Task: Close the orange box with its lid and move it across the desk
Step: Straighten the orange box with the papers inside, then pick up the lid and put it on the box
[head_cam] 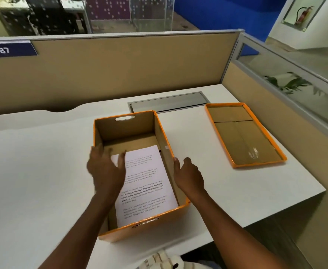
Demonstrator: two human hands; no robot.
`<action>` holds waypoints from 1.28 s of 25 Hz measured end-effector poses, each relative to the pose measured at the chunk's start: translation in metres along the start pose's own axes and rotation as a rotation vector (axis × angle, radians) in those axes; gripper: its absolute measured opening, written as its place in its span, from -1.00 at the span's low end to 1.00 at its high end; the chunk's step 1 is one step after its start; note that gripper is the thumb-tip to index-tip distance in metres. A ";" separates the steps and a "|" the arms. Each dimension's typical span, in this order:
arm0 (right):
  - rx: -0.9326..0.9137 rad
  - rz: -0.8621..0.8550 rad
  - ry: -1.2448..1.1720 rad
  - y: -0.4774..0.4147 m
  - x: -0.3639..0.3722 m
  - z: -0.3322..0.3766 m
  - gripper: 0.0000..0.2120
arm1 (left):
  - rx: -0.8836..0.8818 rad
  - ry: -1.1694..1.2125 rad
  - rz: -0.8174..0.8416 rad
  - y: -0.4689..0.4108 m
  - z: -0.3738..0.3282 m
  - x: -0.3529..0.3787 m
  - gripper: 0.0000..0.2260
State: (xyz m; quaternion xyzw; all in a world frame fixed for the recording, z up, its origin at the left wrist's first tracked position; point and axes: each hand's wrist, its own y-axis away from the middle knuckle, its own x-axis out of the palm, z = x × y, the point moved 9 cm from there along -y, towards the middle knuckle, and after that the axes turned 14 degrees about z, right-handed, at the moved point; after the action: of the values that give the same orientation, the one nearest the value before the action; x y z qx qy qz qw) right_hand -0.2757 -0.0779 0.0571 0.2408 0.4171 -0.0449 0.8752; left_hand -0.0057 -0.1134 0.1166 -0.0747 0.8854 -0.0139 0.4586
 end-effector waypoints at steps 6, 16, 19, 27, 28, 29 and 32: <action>-0.045 -0.001 -0.021 -0.041 -0.036 -0.024 -0.43 | 0.114 0.234 0.228 -0.008 -0.102 0.063 -0.65; 0.052 -0.009 0.061 -0.151 -0.130 -0.146 -0.46 | -0.119 0.295 0.703 -0.034 -0.243 0.249 -0.54; 0.088 -0.076 0.016 -0.183 -0.168 -0.182 -0.50 | -0.273 0.369 0.876 -0.022 -0.247 0.310 -0.61; 0.226 -0.152 -0.019 -0.257 -0.241 -0.277 -0.45 | -0.455 0.474 0.868 -0.034 -0.269 0.382 -0.62; 0.248 -0.164 -0.012 -0.261 -0.247 -0.290 -0.43 | -0.450 0.483 0.864 -0.037 -0.273 0.389 -0.63; 0.276 -0.170 -0.003 -0.265 -0.252 -0.303 -0.40 | -0.448 0.496 0.859 -0.039 -0.277 0.394 -0.64; 0.371 -0.149 -0.001 -0.269 -0.255 -0.335 -0.33 | -0.475 0.515 0.817 -0.042 -0.278 0.404 -0.64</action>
State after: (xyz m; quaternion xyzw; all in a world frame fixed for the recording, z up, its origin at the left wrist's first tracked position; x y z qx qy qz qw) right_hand -0.7532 -0.1922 -0.0342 0.3665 0.4179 -0.1855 0.8103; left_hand -0.4568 -0.2258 -0.0460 0.1797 0.9050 0.3485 0.1649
